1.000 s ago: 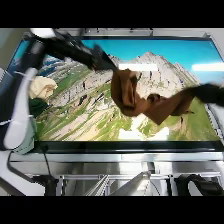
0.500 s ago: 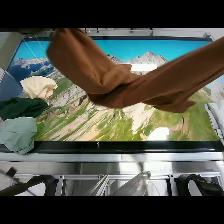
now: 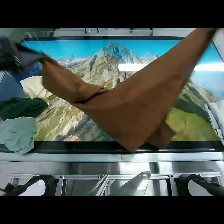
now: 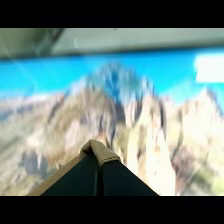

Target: Fold the shirts.

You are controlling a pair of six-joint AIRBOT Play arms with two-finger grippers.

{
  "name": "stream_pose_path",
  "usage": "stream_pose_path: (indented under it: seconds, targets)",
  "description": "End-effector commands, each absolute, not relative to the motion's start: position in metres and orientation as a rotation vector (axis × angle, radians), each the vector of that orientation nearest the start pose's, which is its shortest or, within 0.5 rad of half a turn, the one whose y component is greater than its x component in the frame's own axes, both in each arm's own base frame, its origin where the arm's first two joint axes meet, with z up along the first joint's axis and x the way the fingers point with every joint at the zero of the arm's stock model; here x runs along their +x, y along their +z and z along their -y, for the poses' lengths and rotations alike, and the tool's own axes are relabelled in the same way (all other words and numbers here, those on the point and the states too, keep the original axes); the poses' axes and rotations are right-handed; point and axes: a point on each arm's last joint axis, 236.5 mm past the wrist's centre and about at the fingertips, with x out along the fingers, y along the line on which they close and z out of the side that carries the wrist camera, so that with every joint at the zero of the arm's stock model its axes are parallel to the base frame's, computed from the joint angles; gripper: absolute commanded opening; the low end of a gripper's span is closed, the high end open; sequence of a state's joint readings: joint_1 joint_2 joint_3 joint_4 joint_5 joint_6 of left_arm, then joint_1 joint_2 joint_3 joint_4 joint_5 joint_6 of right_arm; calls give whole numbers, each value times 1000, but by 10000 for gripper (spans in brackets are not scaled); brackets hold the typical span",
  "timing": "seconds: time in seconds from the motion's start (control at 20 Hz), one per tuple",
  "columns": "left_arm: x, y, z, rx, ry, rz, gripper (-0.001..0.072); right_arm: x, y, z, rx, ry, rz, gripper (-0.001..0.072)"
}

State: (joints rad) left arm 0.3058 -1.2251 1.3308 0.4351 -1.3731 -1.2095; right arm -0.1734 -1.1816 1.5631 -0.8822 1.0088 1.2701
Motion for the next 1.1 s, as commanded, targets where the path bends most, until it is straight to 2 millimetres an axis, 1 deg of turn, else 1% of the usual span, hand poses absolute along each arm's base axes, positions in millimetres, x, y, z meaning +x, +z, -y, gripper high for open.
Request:
stream_pose_path:
  seconds: [0.0,0.05,0.1,0.15,0.2,0.25,0.35,0.4,0.45,0.5,0.55,0.6,0.65,0.7,0.8,0.9,0.95,1.05]
  targets:
    - [422,90,77,-831,-601,-999,17,511,121,-60,425,418,-857,15]
    - [428,65,72,-859,-571,-1031,17,516,89,-62,460,425,-927,16]
    - [432,46,70,-891,-554,-1063,22,518,66,-64,488,428,-975,28]
    - [436,32,65,-914,-542,-1087,258,517,48,-62,502,427,-1017,194]
    - [441,27,63,-930,-549,-1099,549,512,40,-58,500,440,-1047,442]
    - [446,31,61,-958,-576,-1097,720,504,39,-51,492,456,-1068,507]
    - [450,53,63,-980,-666,-1085,720,481,38,-29,509,467,-1143,506]
    - [447,61,70,-967,-705,-1105,718,465,31,-19,525,470,-1201,506]
    - [441,62,81,-948,-732,-1138,713,448,22,-13,563,476,-1256,505]
    - [434,59,98,-923,-753,-1189,678,430,7,-10,610,477,-1318,504]
    - [425,49,117,-874,-767,-1245,679,413,-8,-10,657,474,-1373,502]
    - [416,37,139,-827,-783,-1292,679,395,-25,-13,704,467,-1425,425]
    - [410,28,160,-798,-795,-1321,679,377,-41,-19,739,475,-1464,329]
    - [402,19,183,-781,-812,-1346,679,361,-55,-26,771,472,-1498,322]
    - [385,2,217,-745,-865,-1424,680,334,-82,-44,825,469,-1554,324]
    - [374,-12,238,-728,-903,-1489,680,310,-105,-63,834,471,-1603,326]
    - [373,-17,243,-723,-914,-1507,680,303,-111,-75,838,487,-1607,326]
    - [379,-20,247,-715,-924,-1505,680,303,-115,-101,871,523,-1575,326]
